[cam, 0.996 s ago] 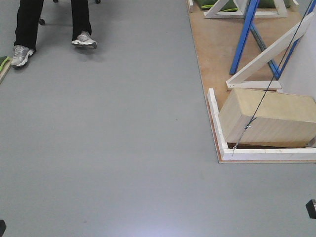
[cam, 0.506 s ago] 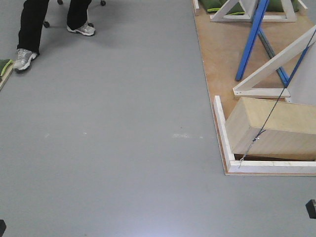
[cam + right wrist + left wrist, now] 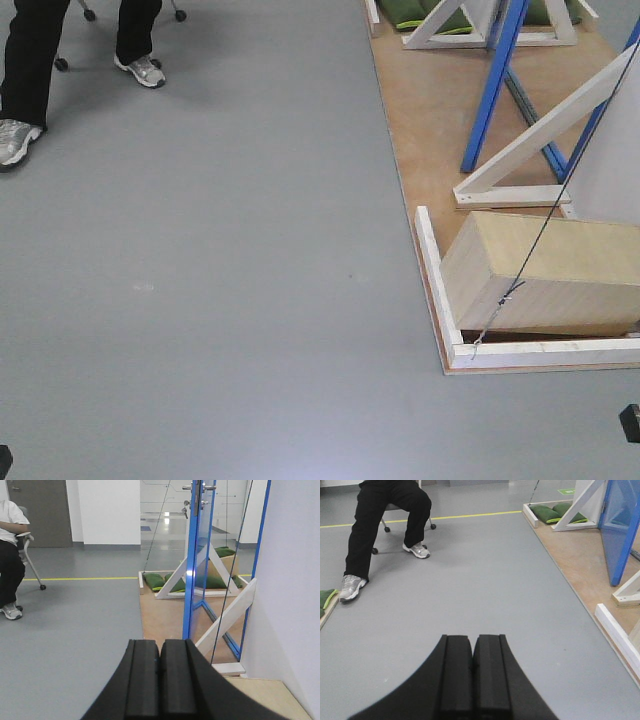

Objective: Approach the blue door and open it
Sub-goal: 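Drive the base forward along the wooden platform toward the blue door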

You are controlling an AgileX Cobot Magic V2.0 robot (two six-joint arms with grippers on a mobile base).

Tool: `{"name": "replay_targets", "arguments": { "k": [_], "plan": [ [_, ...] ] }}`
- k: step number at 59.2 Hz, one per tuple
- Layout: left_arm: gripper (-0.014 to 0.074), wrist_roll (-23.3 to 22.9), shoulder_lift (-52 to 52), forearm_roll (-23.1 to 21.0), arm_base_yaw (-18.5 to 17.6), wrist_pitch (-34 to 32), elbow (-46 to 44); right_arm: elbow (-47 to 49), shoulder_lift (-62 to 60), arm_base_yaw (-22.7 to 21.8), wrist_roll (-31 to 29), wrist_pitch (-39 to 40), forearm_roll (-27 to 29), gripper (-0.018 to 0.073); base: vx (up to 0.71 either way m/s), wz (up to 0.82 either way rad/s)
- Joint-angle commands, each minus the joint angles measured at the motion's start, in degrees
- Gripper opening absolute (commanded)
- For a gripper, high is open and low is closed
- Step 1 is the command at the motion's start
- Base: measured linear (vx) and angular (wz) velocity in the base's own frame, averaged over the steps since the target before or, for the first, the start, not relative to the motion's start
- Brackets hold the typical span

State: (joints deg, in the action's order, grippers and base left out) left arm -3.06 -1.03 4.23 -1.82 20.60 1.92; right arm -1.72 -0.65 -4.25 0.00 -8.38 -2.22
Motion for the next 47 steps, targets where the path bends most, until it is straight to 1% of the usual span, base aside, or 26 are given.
{"name": "replay_targets", "arguments": {
  "k": [1, 21, 47],
  "plan": [
    [0.0071, -0.2, -0.6, 0.1, -0.1, -4.7, -1.8, -0.5, -0.5, -0.3, 0.0, 4.6, -0.1, -0.0004, 0.21, -0.08],
    [0.0071, -0.2, -0.6, 0.1, -0.1, -4.7, -1.8, -0.5, -0.5, -0.3, 0.0, 4.6, -0.1, -0.0004, 0.24, 0.0],
    [0.0071, -0.2, -0.6, 0.1, -0.1, -4.7, -1.8, -0.5, -0.5, -0.3, 0.0, 4.6, -0.1, -0.0004, 0.32, 0.03]
  ]
}}
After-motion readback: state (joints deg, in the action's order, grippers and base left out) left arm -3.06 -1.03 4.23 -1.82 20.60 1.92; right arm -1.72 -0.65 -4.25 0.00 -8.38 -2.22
